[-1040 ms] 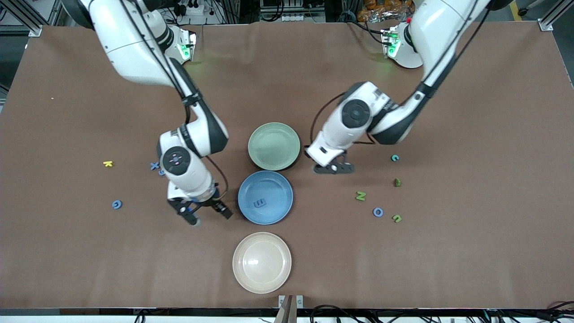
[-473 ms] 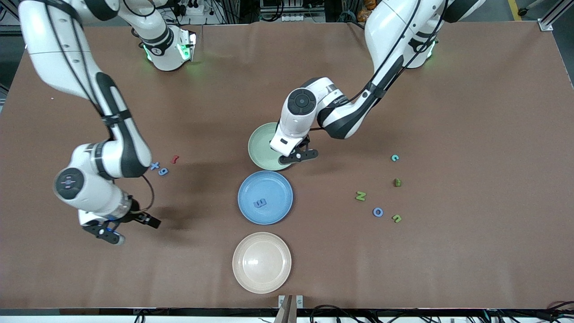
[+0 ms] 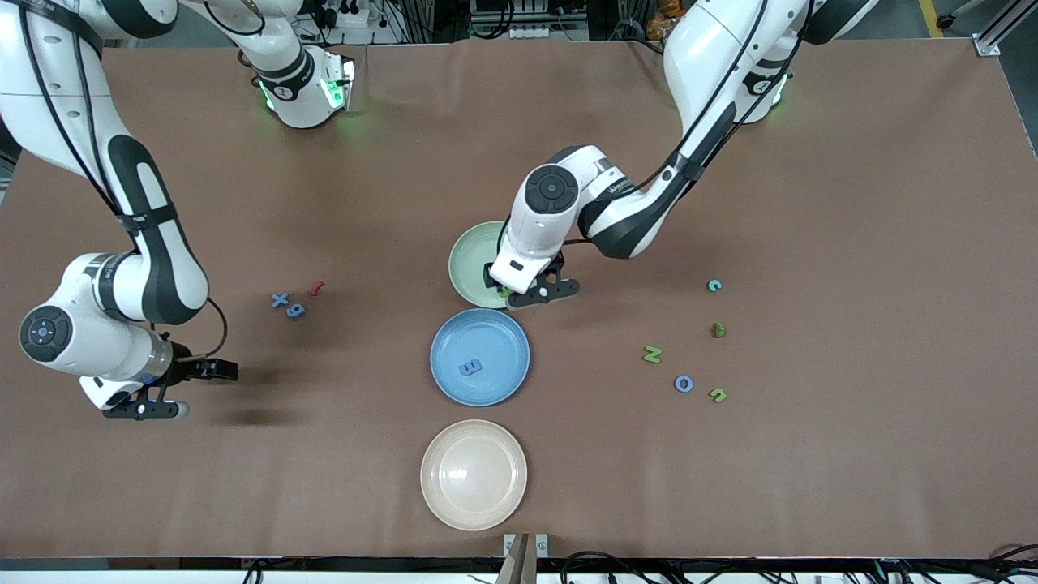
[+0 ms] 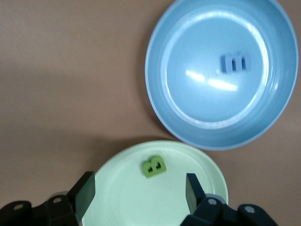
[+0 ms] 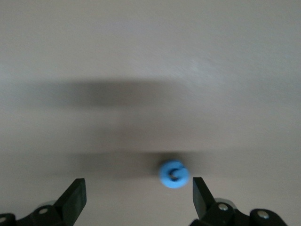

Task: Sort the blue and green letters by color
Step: 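Drop the E on the blue plate while the left gripper drops B on green, then grasp the blue G with the right gripper while the left gripper grasps the green Z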

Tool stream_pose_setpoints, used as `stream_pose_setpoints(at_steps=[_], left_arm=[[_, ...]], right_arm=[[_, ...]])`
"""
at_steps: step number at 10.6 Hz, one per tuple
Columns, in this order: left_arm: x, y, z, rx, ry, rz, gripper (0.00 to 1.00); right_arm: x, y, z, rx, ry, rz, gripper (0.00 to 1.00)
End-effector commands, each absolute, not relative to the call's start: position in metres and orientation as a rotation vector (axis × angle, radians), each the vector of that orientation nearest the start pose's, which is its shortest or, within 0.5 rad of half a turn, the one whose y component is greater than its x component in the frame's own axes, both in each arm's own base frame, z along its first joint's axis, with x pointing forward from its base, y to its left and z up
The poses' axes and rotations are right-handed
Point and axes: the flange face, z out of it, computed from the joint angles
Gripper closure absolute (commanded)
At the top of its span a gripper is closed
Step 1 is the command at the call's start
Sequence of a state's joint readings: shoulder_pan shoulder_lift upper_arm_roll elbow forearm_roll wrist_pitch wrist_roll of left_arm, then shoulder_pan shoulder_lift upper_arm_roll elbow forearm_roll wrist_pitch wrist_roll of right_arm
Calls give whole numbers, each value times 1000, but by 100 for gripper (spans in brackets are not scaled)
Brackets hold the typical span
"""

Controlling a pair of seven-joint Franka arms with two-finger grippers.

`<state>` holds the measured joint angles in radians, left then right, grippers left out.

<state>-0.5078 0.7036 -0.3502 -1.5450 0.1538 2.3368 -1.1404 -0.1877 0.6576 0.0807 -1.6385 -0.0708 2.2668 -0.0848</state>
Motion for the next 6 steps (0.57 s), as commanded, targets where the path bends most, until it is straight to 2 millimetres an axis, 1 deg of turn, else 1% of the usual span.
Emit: stream_pose_setpoints(at_steps=[1, 2, 3, 4, 5, 6], left_arm=[[563, -433, 290, -3246, -315, -39, 37], [584, -400, 288, -3242, -191, -32, 39], [601, -371, 283, -3235, -111, -24, 40], [613, -348, 278, -3228, -1, -14, 40], [622, -330, 274, -3221, 118, -7, 40], [624, -323, 264, -3213, 214, 12, 40]], right_arm=[[659, -110, 223, -3189, -108, 72, 0], [655, -113, 216, -3192, -116, 38, 0], [650, -112, 207, -3190, -116, -2, 0], [645, -112, 199, -3187, -111, -47, 0], [641, -114, 193, -3184, -97, -75, 0], [639, -114, 189, -3182, -95, -81, 0]])
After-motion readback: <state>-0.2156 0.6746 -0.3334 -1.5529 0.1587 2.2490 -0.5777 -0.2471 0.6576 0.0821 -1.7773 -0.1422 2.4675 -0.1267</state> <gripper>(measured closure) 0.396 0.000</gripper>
